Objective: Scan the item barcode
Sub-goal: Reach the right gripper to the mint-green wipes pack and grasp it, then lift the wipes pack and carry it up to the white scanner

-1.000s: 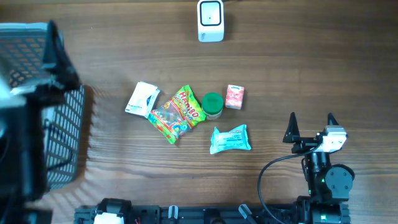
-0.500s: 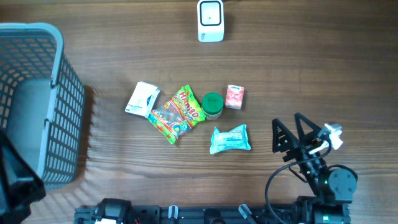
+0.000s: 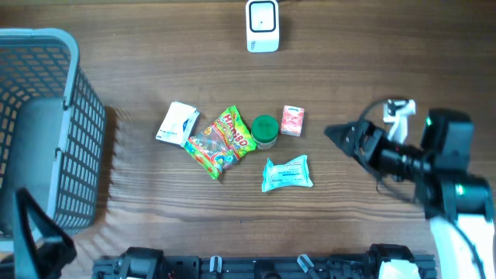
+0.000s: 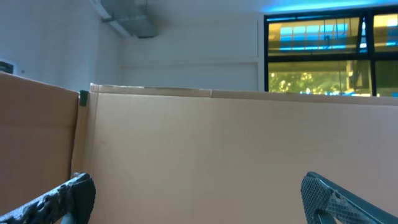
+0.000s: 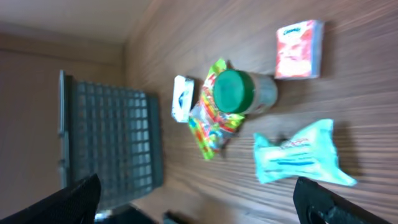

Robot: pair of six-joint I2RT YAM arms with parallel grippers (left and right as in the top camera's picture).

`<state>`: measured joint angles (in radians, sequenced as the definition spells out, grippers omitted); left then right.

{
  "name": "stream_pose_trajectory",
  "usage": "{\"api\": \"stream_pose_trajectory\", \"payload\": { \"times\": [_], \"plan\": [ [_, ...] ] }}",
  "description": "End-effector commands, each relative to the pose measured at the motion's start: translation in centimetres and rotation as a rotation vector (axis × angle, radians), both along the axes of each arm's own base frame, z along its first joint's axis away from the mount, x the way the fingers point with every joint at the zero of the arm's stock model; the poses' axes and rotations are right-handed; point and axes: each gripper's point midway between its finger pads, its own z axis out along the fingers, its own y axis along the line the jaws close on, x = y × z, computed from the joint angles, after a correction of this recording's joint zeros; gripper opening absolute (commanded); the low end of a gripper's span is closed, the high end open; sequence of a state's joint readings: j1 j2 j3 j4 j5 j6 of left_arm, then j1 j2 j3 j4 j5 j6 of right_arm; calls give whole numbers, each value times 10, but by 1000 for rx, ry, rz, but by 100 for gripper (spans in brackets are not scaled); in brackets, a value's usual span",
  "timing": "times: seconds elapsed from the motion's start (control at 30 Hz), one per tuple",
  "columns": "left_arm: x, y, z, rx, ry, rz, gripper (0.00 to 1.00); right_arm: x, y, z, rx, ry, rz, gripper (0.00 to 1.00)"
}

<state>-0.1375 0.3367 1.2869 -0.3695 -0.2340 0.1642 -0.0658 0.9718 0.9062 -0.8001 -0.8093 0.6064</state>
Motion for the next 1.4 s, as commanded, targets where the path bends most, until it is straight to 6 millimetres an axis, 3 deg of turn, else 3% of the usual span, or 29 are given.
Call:
{"api": "stream_pose_trajectory", "payload": {
  "times": [0.0, 0.03, 0.1, 0.13, 0.3, 0.43, 0.53, 0.6, 0.63, 0.83, 0.97, 1.03, 1.13, 1.2, 1.3, 1.37],
  "plan": [
    [-16, 0, -2, 14, -41, -7, 100, 11, 18, -16, 205, 308, -49, 95],
    [-17, 0, -2, 14, -44, -7, 100, 7, 22, -30, 220, 440, -91, 89],
    [-18, 0, -1, 13, -48, -7, 100, -9, 36, -74, 185, 809, -252, 90],
    [-18, 0, -1, 14, -48, -7, 100, -9, 44, -91, 143, 891, -303, 91],
    [-18, 0, -1, 13, -49, -7, 100, -8, 85, -142, 31, 1022, -347, 95],
    [-19, 0, -1, 13, -51, -7, 100, -19, 80, -189, -117, 1132, -460, 93],
    [-22, 1, 0, 12, -59, -7, 100, -11, 68, -207, -177, 1109, -521, 90],
    [-24, 1, 0, 11, -63, -7, 100, -7, 60, -212, -209, 1080, -554, 82],
    [-24, 1, 0, 11, -64, -7, 100, -6, 58, -213, -223, 1071, -565, 71],
    [-26, 1, 0, 10, -69, -7, 100, -6, 56, -215, -241, 1056, -549, 39],
    [-29, 2, 1, 9, -78, -7, 100, -5, 56, -215, -269, 1006, -474, 23],
    [-34, 2, 1, 8, -89, -7, 100, -5, 59, -213, -275, 970, -395, 4],
    [-45, 4, 1, 4, -112, -6, 100, -2, 70, -200, -248, 885, -242, 4],
    [-54, 5, 1, 2, -132, -6, 100, 1, 80, -172, -174, 792, -121, 4],
    [-67, 7, 1, -3, -164, -6, 100, -1, 93, -95, -31, 502, 97, 4],
    [-74, 8, 2, -5, -183, -6, 100, -1, 94, -63, -31, 303, 172, 4]
  ]
}}
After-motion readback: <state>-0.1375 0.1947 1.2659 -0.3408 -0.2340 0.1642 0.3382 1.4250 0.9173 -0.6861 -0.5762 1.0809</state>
